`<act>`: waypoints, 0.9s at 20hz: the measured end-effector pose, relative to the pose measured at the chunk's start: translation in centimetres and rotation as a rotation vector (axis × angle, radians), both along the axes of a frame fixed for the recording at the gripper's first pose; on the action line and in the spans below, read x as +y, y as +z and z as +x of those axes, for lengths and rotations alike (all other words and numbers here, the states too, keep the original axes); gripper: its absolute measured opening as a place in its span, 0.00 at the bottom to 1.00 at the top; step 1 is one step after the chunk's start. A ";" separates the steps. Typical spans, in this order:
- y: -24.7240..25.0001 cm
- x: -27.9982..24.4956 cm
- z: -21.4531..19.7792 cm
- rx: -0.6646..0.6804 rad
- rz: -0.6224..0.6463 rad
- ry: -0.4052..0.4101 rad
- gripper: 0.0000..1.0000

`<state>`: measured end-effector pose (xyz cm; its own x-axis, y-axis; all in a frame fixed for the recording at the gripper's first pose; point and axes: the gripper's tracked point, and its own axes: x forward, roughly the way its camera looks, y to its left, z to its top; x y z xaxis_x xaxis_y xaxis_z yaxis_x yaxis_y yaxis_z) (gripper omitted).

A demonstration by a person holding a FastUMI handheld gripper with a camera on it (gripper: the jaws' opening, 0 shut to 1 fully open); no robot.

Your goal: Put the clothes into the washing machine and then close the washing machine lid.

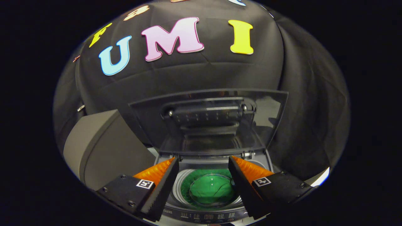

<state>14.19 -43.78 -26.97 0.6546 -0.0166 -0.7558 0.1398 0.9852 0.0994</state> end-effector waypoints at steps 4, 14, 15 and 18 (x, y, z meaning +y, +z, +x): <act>3.2 0.8 3.7 -0.089 0.003 0.020 0.99; 7.1 -0.4 13.2 -0.232 -0.033 0.025 0.98; 7.0 -0.9 14.1 -0.235 -0.046 0.017 0.98; 4.2 -2.2 15.6 -0.166 -0.054 -0.006 0.98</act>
